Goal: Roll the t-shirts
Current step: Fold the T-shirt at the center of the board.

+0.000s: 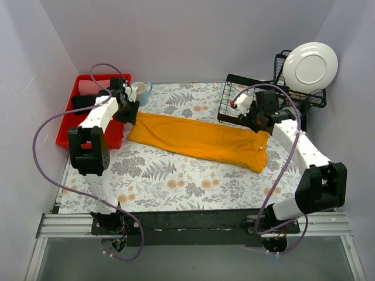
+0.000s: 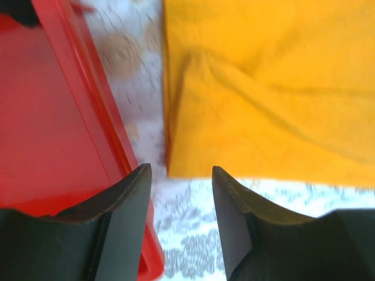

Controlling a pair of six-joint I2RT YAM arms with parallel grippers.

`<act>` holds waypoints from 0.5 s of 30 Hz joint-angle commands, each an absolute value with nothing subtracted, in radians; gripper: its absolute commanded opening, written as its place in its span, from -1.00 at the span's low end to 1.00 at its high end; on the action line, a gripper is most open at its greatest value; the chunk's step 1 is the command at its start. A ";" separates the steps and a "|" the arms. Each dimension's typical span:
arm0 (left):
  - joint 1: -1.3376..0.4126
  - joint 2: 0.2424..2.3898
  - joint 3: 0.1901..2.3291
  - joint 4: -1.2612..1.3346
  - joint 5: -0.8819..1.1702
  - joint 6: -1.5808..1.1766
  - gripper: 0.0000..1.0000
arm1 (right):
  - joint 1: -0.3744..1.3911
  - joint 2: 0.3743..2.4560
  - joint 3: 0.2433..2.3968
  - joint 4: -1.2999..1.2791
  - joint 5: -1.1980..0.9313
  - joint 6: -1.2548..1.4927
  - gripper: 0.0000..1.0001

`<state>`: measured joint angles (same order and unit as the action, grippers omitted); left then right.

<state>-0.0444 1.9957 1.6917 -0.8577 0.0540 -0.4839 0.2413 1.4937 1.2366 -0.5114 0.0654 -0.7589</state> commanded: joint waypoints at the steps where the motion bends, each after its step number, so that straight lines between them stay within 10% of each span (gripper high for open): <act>1: -0.087 1.829 1.553 -0.798 0.138 -0.359 -0.12 | 0.236 1.399 1.114 -0.598 0.009 -0.764 0.03; 15: -0.143 1.950 1.361 -0.638 0.025 -0.232 -0.19 | 0.236 1.439 0.992 -0.768 -0.043 -0.854 0.01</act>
